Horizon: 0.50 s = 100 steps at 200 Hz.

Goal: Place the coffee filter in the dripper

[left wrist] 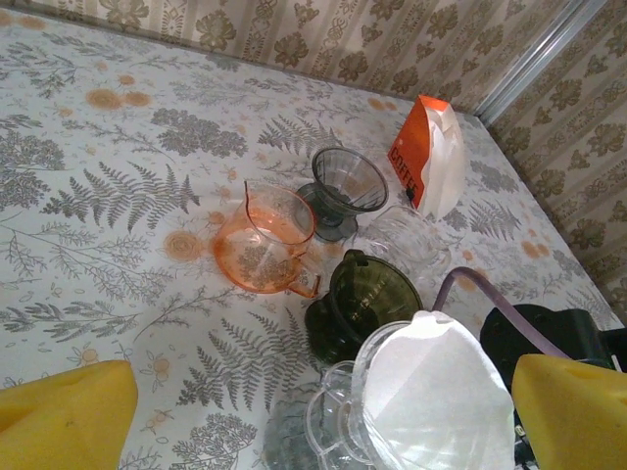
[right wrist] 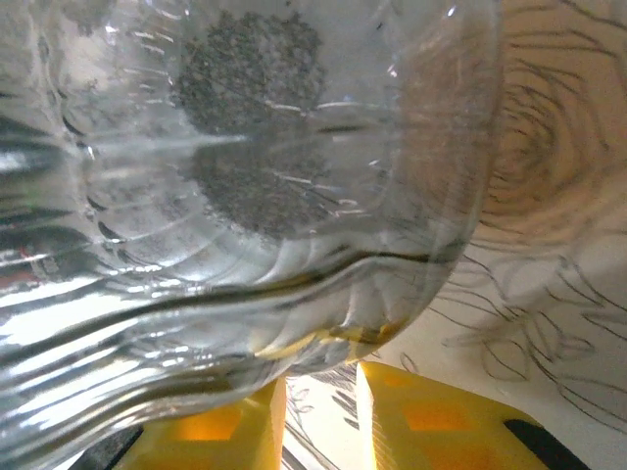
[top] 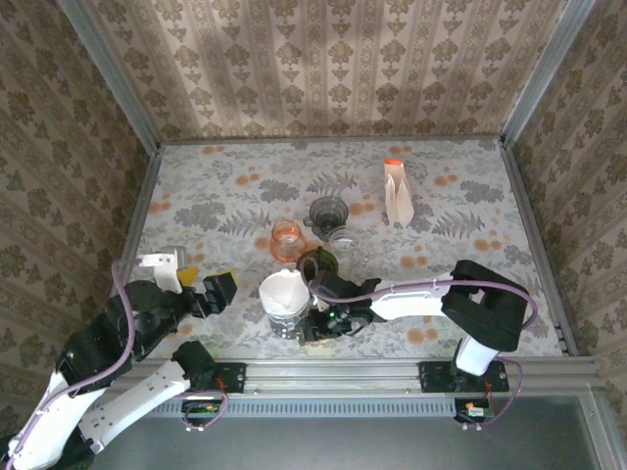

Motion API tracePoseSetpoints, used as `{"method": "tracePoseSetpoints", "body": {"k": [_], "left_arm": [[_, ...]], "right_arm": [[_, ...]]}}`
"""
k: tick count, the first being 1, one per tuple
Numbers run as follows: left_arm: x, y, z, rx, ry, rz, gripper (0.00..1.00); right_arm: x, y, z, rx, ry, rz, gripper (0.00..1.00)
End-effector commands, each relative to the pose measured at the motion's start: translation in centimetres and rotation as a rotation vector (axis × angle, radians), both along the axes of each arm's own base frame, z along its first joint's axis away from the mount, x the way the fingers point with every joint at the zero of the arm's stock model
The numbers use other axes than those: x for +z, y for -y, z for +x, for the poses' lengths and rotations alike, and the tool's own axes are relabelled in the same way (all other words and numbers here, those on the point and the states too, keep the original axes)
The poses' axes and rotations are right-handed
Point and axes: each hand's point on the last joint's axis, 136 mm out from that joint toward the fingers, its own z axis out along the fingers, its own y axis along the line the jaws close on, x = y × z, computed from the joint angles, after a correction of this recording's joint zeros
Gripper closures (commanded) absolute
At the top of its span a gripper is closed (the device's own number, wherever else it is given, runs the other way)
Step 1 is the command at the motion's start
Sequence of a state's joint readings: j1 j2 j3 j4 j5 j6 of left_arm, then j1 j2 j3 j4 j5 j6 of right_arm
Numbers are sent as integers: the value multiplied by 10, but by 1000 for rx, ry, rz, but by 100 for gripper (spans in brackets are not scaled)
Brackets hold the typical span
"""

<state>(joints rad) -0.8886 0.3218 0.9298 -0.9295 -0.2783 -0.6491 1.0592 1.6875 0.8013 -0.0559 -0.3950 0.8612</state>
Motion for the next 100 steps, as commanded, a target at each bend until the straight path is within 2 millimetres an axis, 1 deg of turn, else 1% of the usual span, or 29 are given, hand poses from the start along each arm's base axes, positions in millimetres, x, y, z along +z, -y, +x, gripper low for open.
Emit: {"method": "tracePoseSetpoints", "body": {"k": [1,22,44,63,91,100], "left_arm": [[10,-11,-4,13,37,6,0],[12,-13,-5,15,40,4,0],[15,-16,-6,17,48,0,0],[18,-18,-8,20,57,-4,0],[19,-20,-8,23,60,-2,0],[19,-20,-8,23,61,0,0]], "right_arm": [[11,-18,7,37,12,42,73],[21,-31,21,34,37,66,73],[25,-51,29,51,34,94,73],[29,-64,36,53,41,114,74],[39,-79,49,51,61,141,73],[39,-82,51,49,64,142,74]]}}
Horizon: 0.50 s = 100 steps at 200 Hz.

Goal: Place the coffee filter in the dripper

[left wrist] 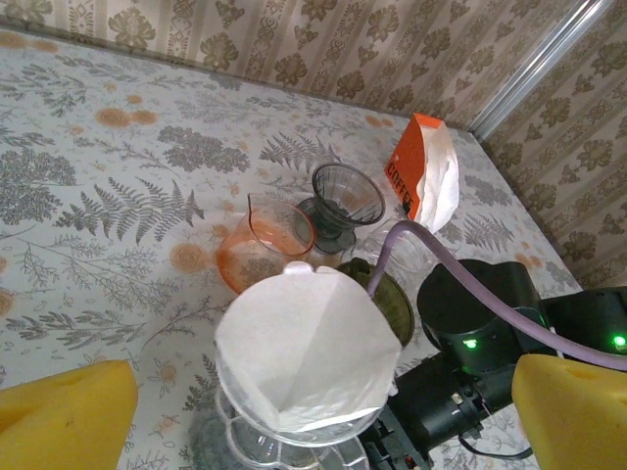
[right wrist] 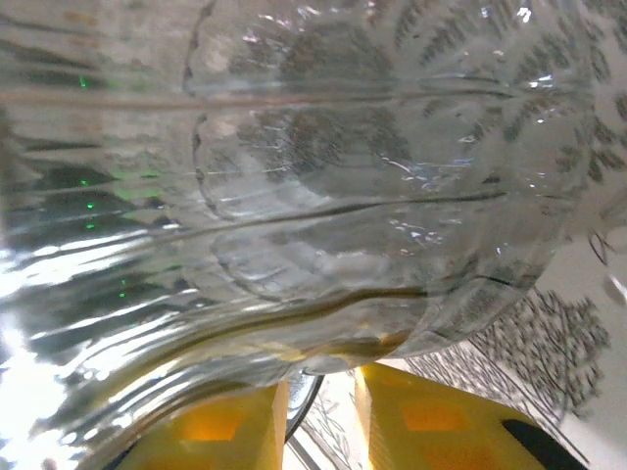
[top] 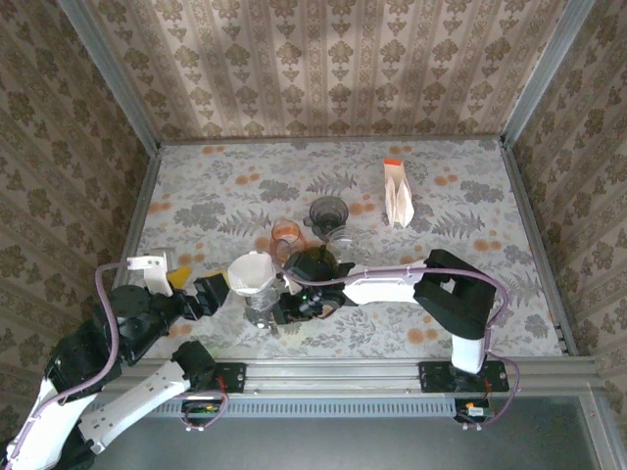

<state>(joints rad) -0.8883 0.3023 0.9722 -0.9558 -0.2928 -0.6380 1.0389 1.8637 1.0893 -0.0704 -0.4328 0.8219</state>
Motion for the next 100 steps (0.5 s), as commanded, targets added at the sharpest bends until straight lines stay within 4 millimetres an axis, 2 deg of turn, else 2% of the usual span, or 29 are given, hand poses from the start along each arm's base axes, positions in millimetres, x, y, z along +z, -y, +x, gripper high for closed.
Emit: {"method": "tracePoseSetpoints", "body": {"k": [1,37,100], "left_arm": [[5,-10,-3,13,27,17,0],[4,-8,-1,13,32,23,0],[-23,2,6,17,-39,72,1]], "right_arm": [[11,-14,10,18,19,39,74],[7,-17,11,20,9,31,74],[-4,-3,5,22,-7,-18,74]]}}
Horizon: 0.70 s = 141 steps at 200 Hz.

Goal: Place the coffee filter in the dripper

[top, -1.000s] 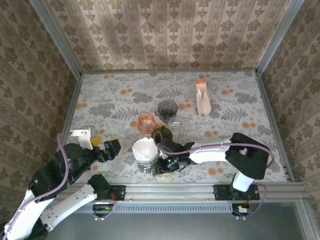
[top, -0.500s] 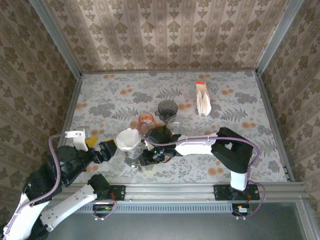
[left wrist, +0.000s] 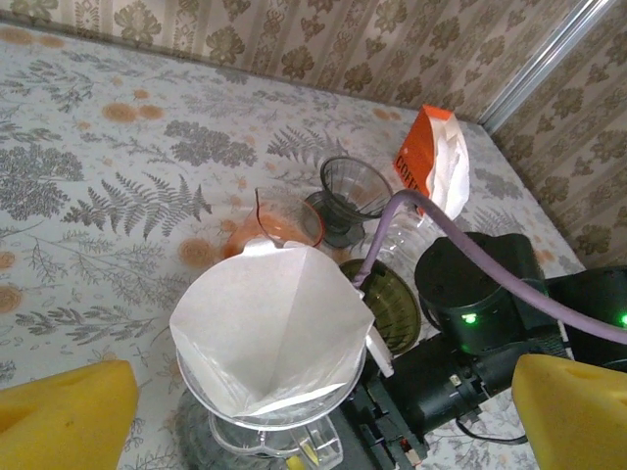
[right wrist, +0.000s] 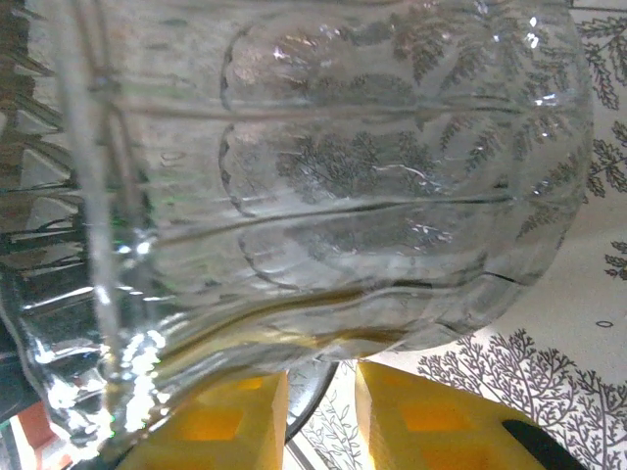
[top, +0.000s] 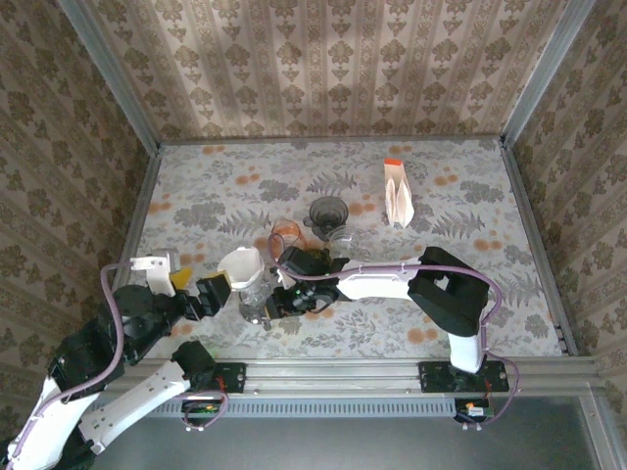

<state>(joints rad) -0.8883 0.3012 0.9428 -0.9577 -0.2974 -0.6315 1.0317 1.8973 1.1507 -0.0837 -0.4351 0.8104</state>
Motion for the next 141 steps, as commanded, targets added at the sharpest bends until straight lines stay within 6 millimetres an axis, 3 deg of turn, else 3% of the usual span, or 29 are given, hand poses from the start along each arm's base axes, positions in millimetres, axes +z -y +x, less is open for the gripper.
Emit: {"method": "tracePoseSetpoints", "body": {"k": [1,105,141], "left_arm": [[-12,0,4,15,-24,43,1],[-28,-1,5,34,-62,67,1],[-37,-4,6,56,-87,84,2]], "right_arm": [[-10,9,-5,19,-21,-33,74],[-3,28,-3,-25,29,-77,65],[-1,37,-4,-39,41,-98,54]]}}
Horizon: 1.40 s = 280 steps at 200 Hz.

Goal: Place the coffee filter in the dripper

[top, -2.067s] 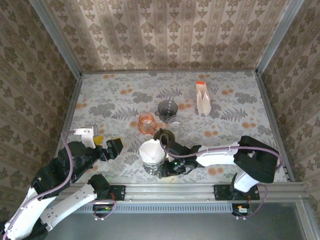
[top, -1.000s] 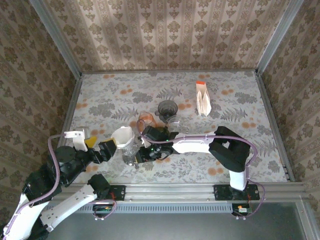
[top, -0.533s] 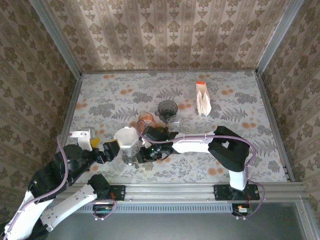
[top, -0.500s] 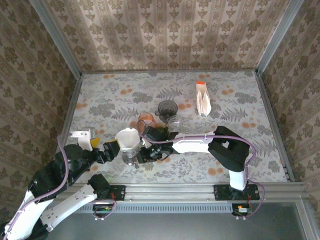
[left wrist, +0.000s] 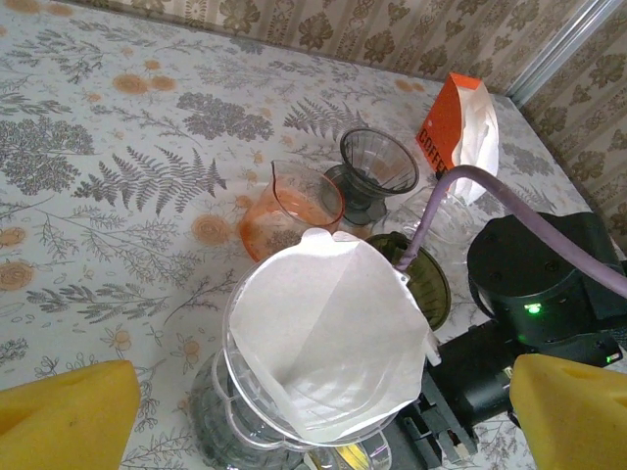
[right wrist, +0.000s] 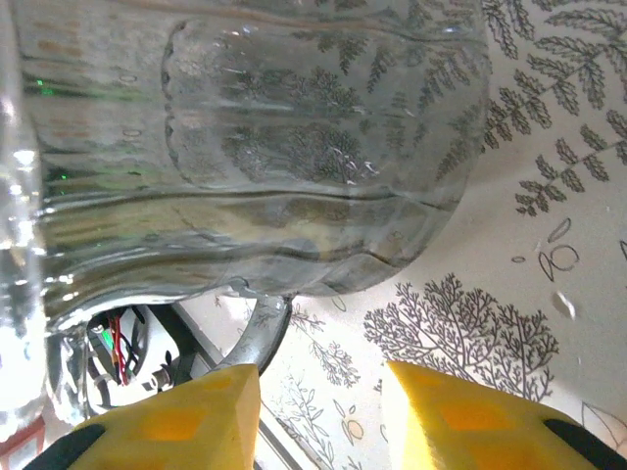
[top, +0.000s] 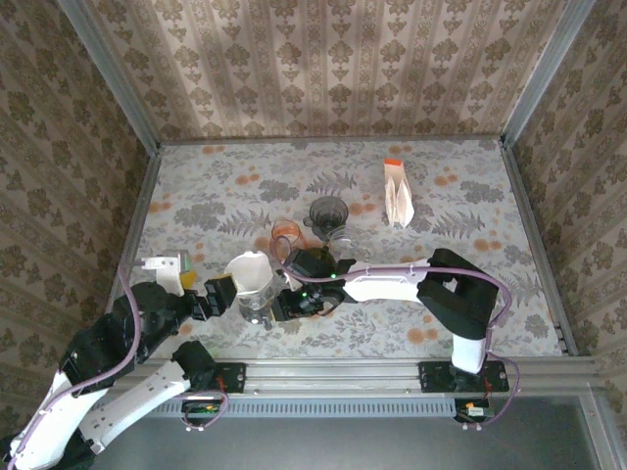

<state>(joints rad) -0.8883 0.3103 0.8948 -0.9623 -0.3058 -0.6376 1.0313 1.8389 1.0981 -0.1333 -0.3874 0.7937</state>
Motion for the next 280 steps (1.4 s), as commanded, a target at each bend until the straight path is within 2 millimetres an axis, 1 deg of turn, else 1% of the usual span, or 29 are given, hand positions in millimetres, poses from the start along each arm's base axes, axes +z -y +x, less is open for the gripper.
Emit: {"method": "tracePoseSetpoints", "body": {"k": [1,34,49,69,103,116,125,136,148,153,156,166,174,191,214,225,227,231,257,280], "left_arm": [[-17,-8,1,47,-48,40,1],[-19,-14,1,75,-41,23,1],[-18,-16,1,83,-34,16,1],[-17,-16,1,84,-30,18,1],[-6,-12,2,64,5,2,0],[0,-10,3,53,24,-3,0],[4,-9,4,47,38,-7,0],[11,-6,5,37,57,-13,0],[18,-2,7,24,78,-18,0],[21,0,8,15,85,-18,0],[22,2,8,9,88,-17,0],[27,8,11,-8,101,-16,0],[30,14,13,-22,106,-10,0],[33,26,19,-50,108,1,0],[33,39,25,-77,111,9,0],[32,42,26,-86,114,8,0],[32,43,26,-86,114,8,0],[32,43,26,-88,116,5,0],[29,45,26,-96,113,10,0],[27,43,26,-91,108,16,0]], "right_arm": [[3,16,0,-23,21,-42,54],[13,24,0,-35,63,-40,42],[19,26,-1,-30,93,-34,39],[27,26,-4,-14,129,-16,37],[43,30,-8,17,208,11,35],[52,35,-9,25,251,8,35],[61,40,-8,24,292,12,35],[72,49,-7,11,335,7,34],[85,64,0,-25,397,-23,34],[84,72,5,-39,418,-55,34],[95,77,7,-54,441,-50,34],[102,96,17,-103,473,-102,34],[104,110,27,-146,472,-143,33],[95,137,46,-228,411,-218,33],[84,149,66,-264,387,-256,33],[90,153,78,-279,420,-270,33],[84,153,80,-278,415,-289,33],[82,156,85,-286,418,-302,33],[84,178,115,-367,436,-342,35],[90,189,137,-385,497,-363,34]]}}
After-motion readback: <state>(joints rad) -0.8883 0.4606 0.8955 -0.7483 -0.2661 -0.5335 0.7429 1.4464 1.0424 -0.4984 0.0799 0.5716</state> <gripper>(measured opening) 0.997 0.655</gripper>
